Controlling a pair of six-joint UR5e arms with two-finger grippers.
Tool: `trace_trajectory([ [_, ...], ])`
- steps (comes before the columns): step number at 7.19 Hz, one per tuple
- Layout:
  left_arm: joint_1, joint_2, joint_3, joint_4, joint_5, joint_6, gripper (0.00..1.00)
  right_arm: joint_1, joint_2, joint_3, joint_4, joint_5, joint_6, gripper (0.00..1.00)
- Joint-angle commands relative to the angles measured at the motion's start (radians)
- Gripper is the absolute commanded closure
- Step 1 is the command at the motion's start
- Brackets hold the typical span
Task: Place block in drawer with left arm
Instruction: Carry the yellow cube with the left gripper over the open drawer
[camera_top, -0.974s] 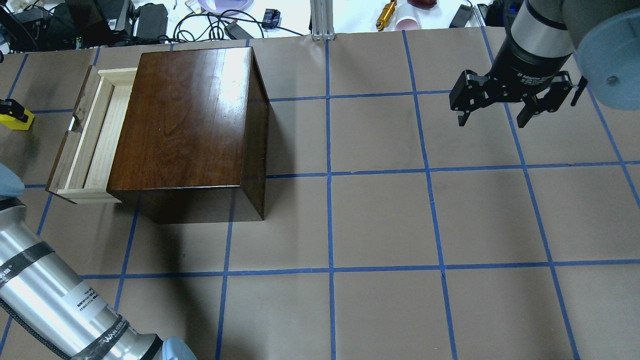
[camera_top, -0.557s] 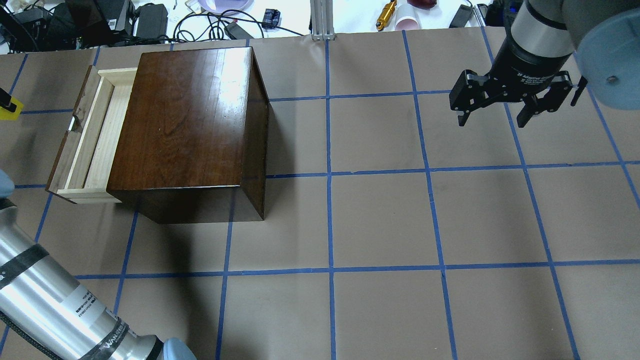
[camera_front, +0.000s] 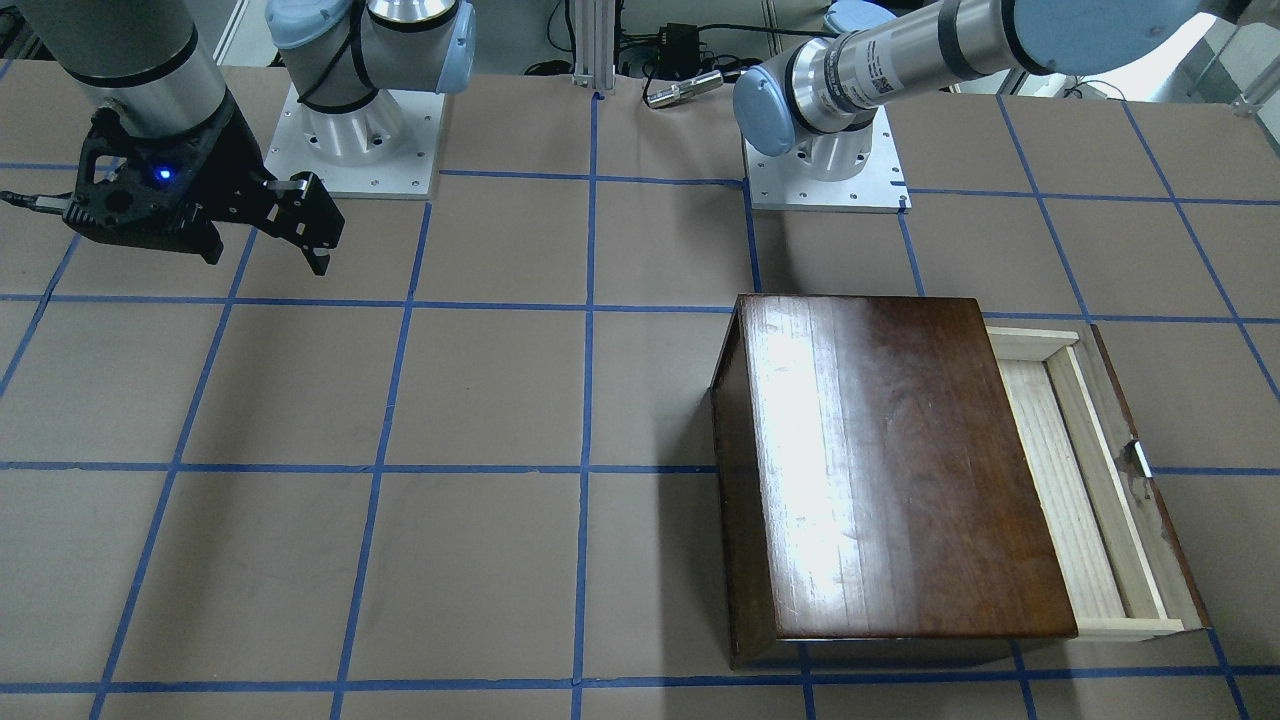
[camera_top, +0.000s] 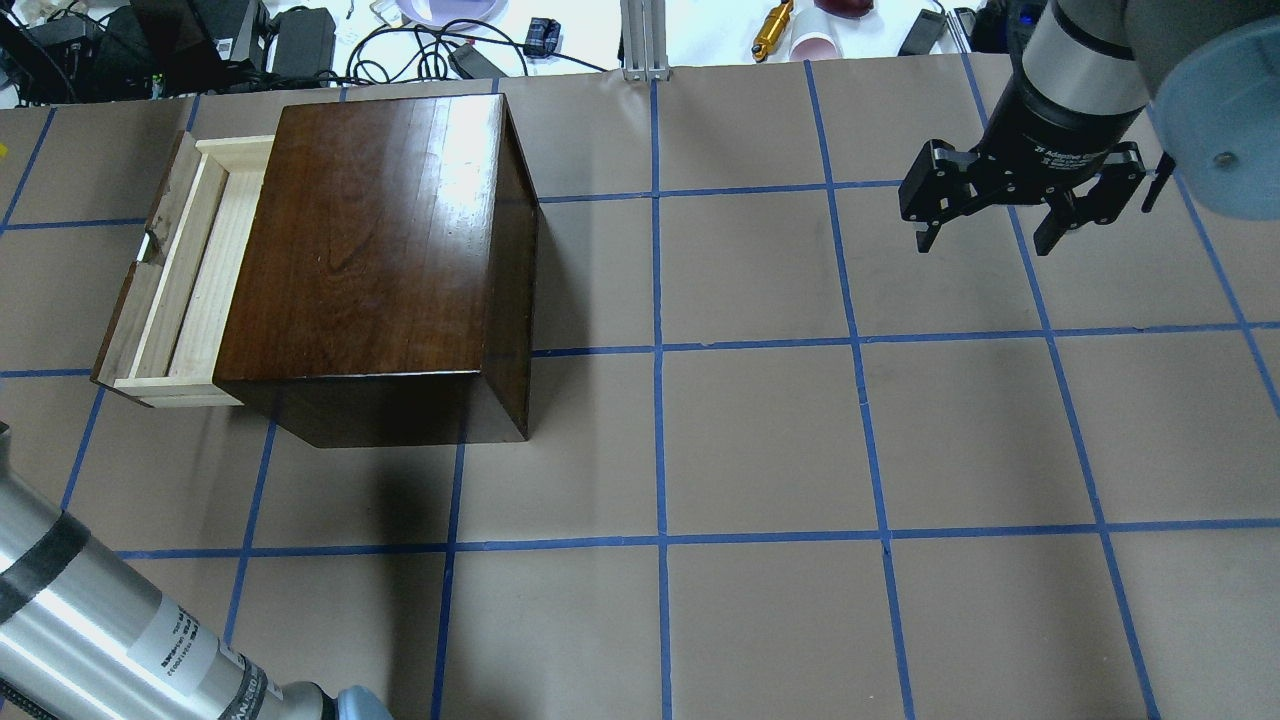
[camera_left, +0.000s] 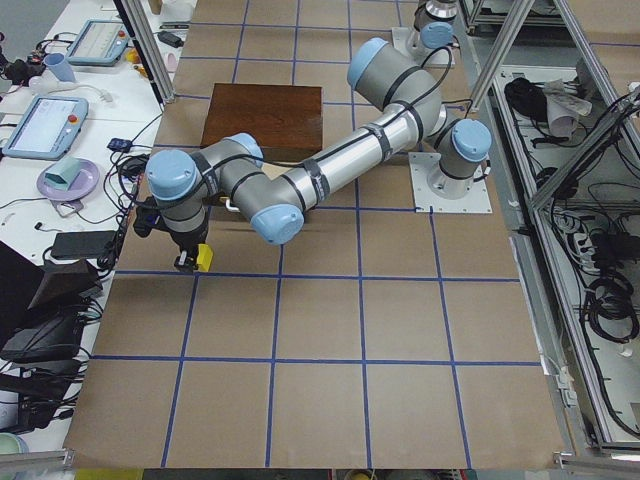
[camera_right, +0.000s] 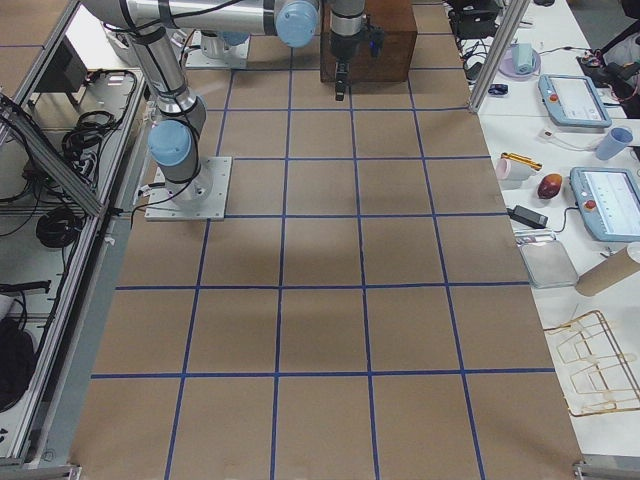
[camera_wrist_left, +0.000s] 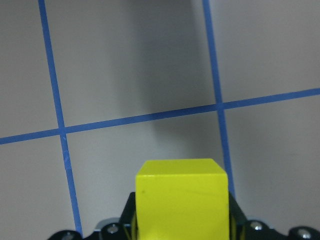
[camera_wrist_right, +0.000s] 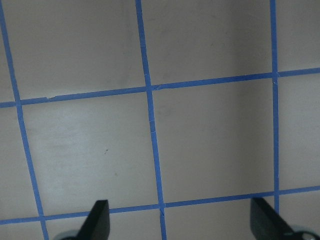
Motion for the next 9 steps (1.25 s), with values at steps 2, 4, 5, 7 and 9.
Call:
trace_trajectory([
  [2, -0.091, 0.114, -0.069, -0.103, 0.002, -0.172, 1.00, 0.001, 0.000, -0.001, 0.000, 0.000, 0.000, 0.00],
  [4, -0.165, 0.185, -0.233, -0.091, 0.007, -0.283, 1.00, 0.001, 0.000, -0.001, 0.000, 0.000, 0.000, 0.00],
  [5, -0.199, 0.215, -0.288, -0.088, 0.008, -0.332, 1.00, 0.001, 0.000, -0.001, 0.000, 0.000, 0.000, 0.00],
  [7, -0.253, 0.242, -0.353, -0.066, 0.007, -0.426, 1.00, 0.001, 0.000, 0.001, 0.000, 0.000, 0.000, 0.00],
  [9, -0.288, 0.254, -0.417, -0.011, 0.007, -0.481, 1.00, 0.001, 0.000, -0.001, 0.000, 0.000, 0.000, 0.00],
])
